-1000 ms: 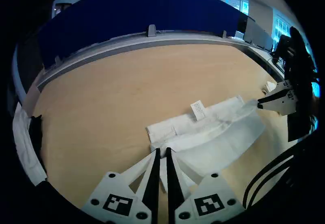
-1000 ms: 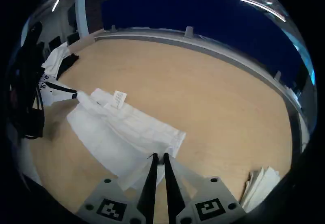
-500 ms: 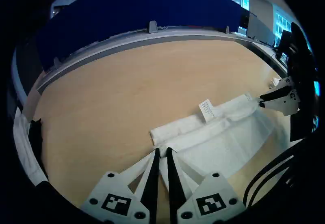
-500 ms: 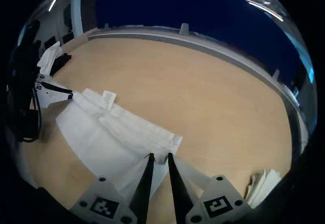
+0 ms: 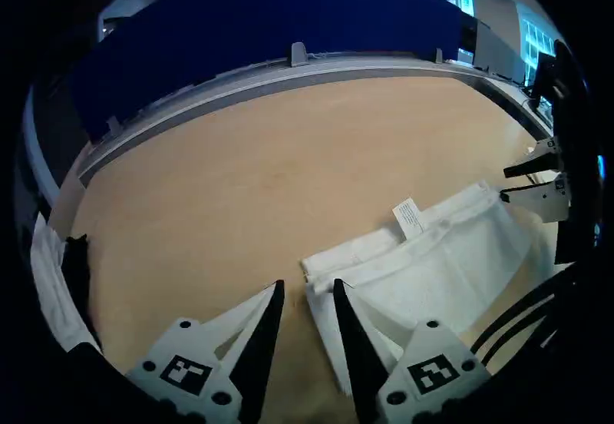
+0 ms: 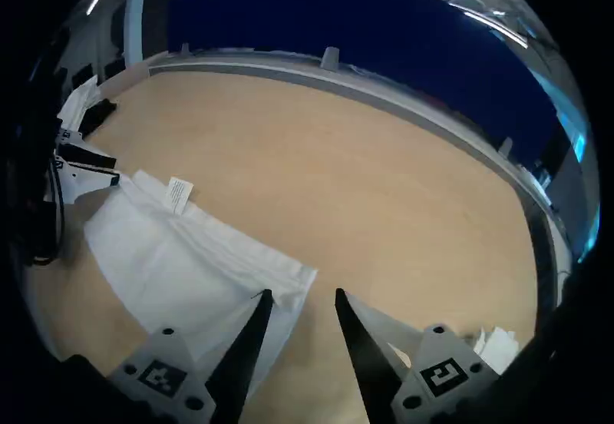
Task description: Fold towel
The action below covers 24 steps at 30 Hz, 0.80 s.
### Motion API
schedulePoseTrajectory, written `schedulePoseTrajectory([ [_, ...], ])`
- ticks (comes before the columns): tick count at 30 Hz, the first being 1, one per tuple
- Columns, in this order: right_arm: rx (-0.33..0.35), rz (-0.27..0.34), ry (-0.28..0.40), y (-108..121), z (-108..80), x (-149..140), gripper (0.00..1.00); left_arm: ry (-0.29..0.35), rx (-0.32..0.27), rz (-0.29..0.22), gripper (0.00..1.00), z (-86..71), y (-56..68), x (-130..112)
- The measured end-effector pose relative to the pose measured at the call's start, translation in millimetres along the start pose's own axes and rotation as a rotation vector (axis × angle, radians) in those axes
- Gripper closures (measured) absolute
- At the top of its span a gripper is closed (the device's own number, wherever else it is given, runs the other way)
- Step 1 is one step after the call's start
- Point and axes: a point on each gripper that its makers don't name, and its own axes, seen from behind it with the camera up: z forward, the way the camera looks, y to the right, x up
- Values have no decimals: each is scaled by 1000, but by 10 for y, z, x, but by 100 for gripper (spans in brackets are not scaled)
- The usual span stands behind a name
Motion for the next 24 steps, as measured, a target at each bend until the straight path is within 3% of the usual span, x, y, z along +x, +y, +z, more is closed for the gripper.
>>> schedulePoseTrajectory([
  [4,-7,26,28,30,-48,89,28,14,3,-23,36,-61,-58,60],
  [6,-8,37,40,46,-76,121,18,20,4,-30,27,-94,-80,77],
  [9,-7,51,53,63,-118,152,14,24,7,-36,21,-140,-107,80],
  [12,1,64,61,65,-152,162,0,24,10,-39,16,-171,-117,58],
  [14,6,74,64,64,-170,164,0,24,10,-40,11,-188,-116,41],
  [24,14,82,64,17,-302,102,0,22,7,-38,11,-308,-87,21],
])
